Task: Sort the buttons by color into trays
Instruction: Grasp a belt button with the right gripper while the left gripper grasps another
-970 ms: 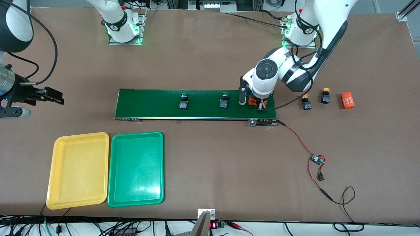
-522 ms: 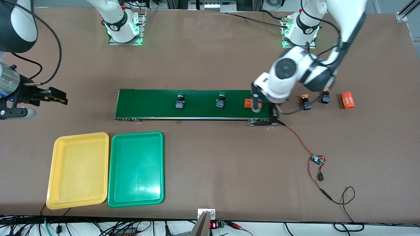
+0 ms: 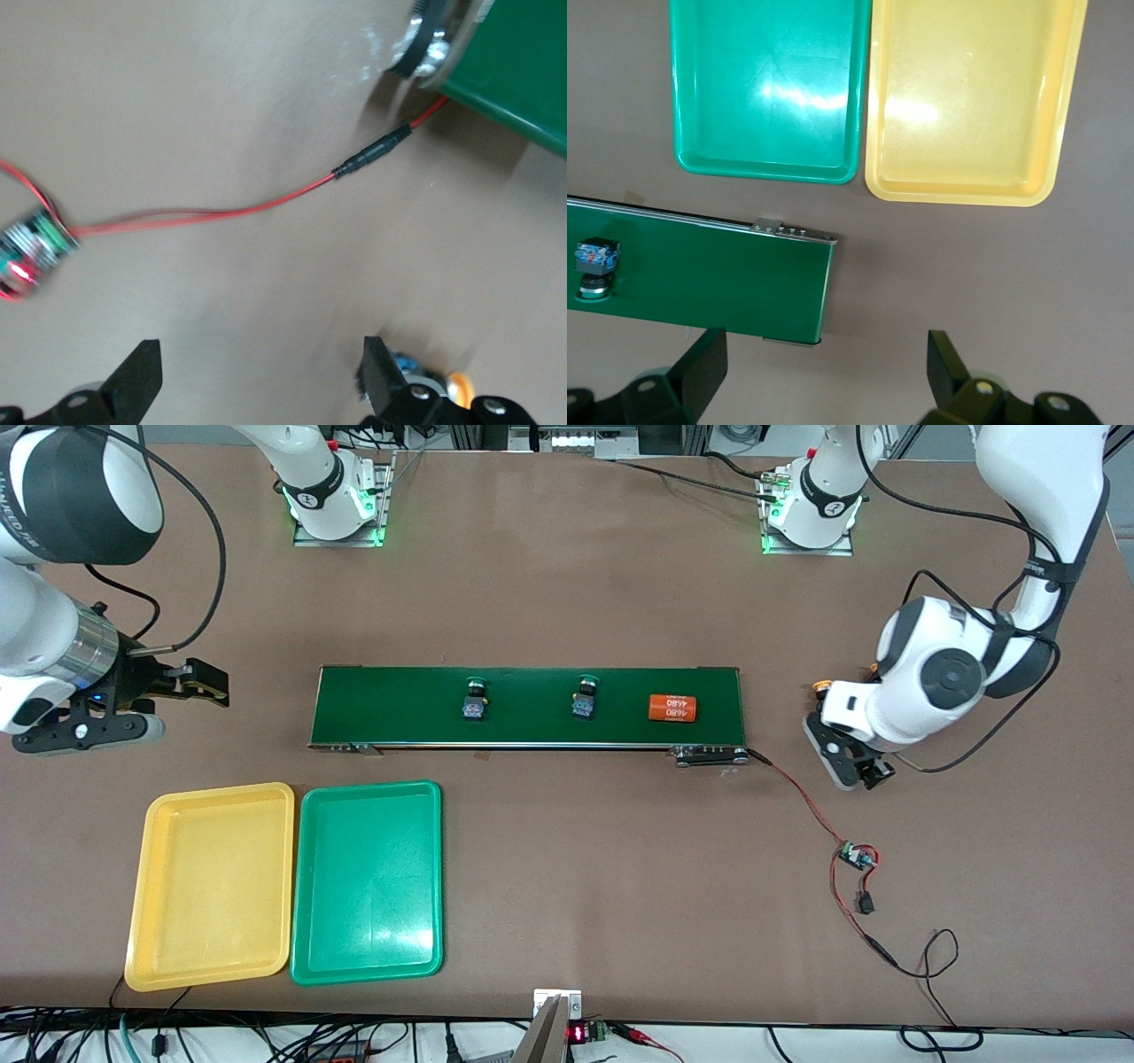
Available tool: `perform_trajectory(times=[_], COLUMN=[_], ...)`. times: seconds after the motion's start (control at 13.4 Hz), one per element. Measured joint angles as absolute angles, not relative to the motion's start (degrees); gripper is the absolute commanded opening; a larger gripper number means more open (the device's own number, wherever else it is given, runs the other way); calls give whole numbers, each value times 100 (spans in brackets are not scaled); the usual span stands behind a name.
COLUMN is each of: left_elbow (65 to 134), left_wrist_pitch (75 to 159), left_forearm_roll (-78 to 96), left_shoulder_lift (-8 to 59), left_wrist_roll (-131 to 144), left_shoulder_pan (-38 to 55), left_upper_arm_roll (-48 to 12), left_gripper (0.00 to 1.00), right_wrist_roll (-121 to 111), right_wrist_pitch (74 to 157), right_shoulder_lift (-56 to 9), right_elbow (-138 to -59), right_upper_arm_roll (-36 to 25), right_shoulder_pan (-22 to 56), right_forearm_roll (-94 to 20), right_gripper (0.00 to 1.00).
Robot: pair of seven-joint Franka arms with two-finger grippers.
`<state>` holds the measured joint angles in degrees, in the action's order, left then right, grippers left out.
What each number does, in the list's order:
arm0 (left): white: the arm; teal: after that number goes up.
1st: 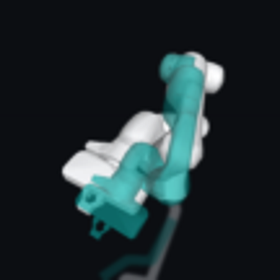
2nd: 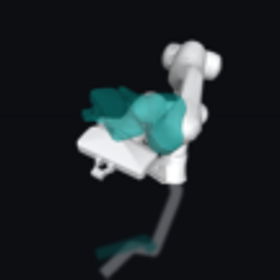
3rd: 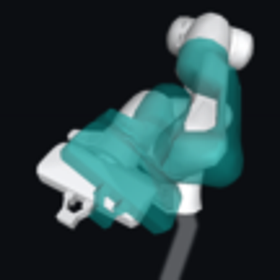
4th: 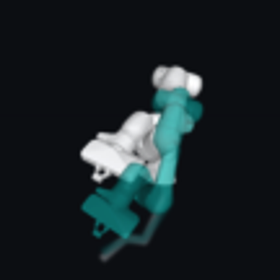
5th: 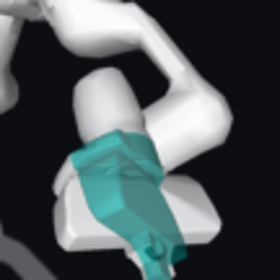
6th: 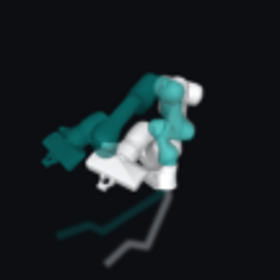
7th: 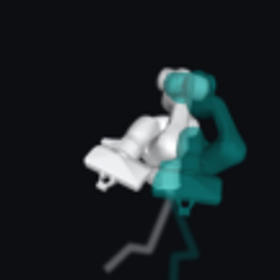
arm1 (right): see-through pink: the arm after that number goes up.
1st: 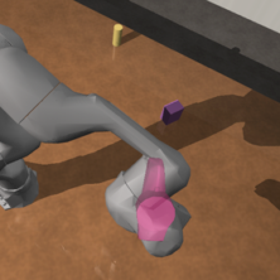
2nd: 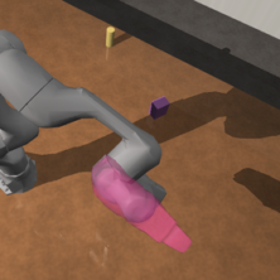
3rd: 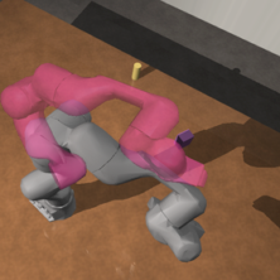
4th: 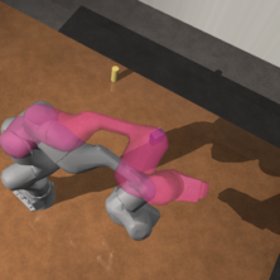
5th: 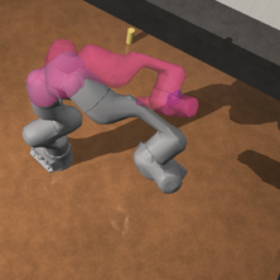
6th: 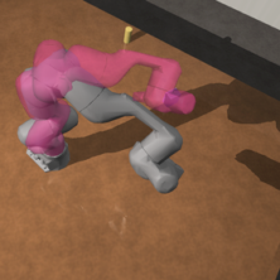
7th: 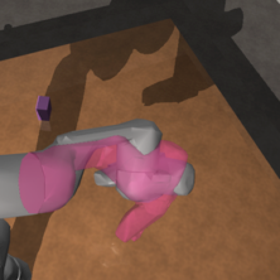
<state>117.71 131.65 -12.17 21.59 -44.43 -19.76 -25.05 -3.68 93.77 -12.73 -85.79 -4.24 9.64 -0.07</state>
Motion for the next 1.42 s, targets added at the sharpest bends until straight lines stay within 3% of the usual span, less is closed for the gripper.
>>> perform_trajectory(times=[0.22, 0.6, 0.97, 1.42], left_elbow=[11787, 12035, 12475, 12802], left_wrist_pitch=[13166, 13129, 13138, 13151], left_forearm_roll=[-724, -680, -680, -680], left_shoulder_lift=[2239, 2242, 2244, 2245], left_wrist_roll=[-3377, -808, -6, 444], left_shoulder_pan=[-1991, -1951, -1902, -1914], left_upper_arm_roll=[-2104, -2094, -2094, -2088], left_gripper=[100, 100, 100, 100], right_wrist_roll=[-350, 16, 890, 1017], right_wrist_pitch=[9774, 11469, 11671, 12369], right_shoulder_lift=[-1320, -1029, -769, -765], right_elbow=[-8931, -10643, -11389, -11970], right_upper_arm_roll=[-427, -426, -396, -397], right_shoulder_pan=[987, 1078, 1983, 2202], right_forearm_roll=[-295, -440, -443, -338], right_gripper=[100, 100, 100, 100])
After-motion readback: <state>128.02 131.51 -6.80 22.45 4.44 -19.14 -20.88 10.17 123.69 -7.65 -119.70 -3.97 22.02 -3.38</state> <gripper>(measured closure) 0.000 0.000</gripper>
